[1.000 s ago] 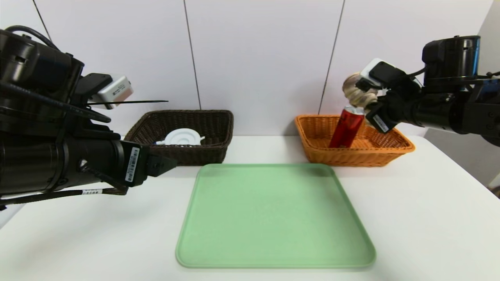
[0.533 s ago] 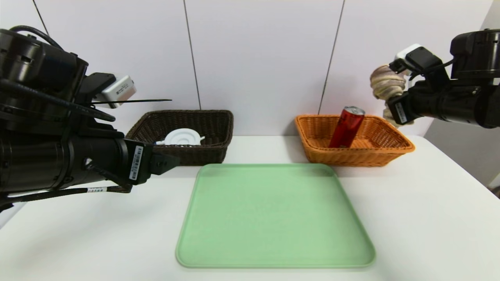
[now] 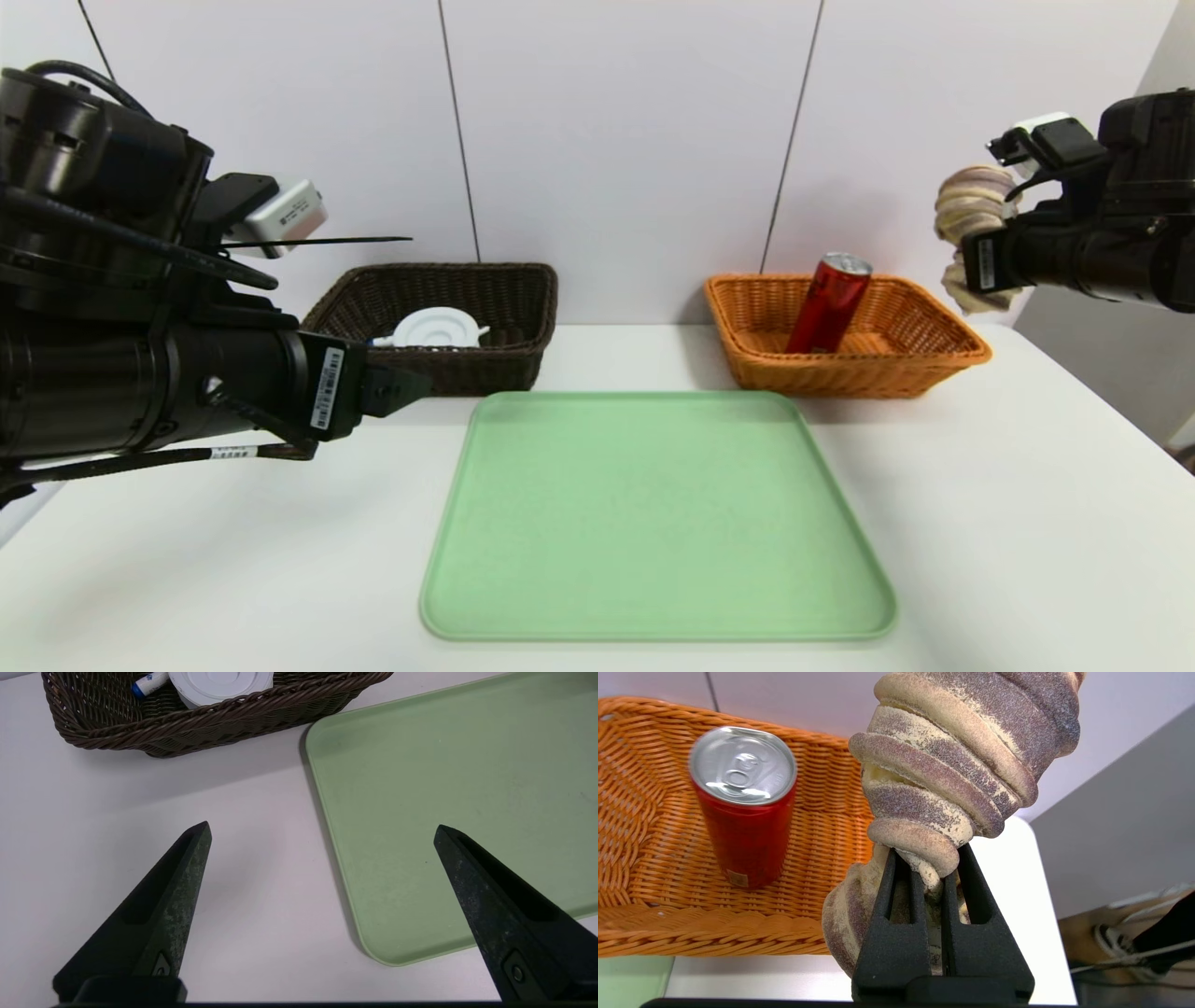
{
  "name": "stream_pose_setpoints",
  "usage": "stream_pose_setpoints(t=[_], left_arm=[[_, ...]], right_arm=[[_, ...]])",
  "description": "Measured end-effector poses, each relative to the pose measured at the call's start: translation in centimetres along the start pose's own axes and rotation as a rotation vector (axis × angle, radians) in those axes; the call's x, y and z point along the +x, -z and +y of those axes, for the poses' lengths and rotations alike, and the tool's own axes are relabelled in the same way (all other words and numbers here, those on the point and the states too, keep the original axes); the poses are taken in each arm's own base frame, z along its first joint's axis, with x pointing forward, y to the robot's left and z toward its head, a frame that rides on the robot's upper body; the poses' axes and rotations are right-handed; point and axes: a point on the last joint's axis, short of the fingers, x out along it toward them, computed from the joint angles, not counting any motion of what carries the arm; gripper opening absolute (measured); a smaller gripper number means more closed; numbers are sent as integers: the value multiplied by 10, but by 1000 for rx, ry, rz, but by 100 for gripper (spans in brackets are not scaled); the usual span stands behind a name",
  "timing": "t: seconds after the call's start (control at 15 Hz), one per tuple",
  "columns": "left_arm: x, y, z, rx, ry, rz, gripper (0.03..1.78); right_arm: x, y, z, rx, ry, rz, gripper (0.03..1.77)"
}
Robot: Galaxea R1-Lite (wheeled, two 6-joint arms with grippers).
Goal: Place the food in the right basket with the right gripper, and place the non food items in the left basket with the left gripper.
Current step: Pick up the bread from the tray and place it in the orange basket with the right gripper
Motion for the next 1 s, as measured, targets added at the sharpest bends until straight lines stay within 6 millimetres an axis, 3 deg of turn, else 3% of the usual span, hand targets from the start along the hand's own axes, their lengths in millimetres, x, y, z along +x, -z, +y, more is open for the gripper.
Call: stream_pose_setpoints(t=[0.47, 0.8, 1.0], left_arm=[[10, -5, -4, 3, -4, 4, 169], [14, -7, -6, 5, -6, 7, 169], [15, -8, -6, 6, -7, 9, 169]], right_arm=[[30, 24, -4, 54, 21, 85, 14], [57, 32, -5, 57, 45, 56, 14], [64, 35, -3, 45, 34, 62, 14]])
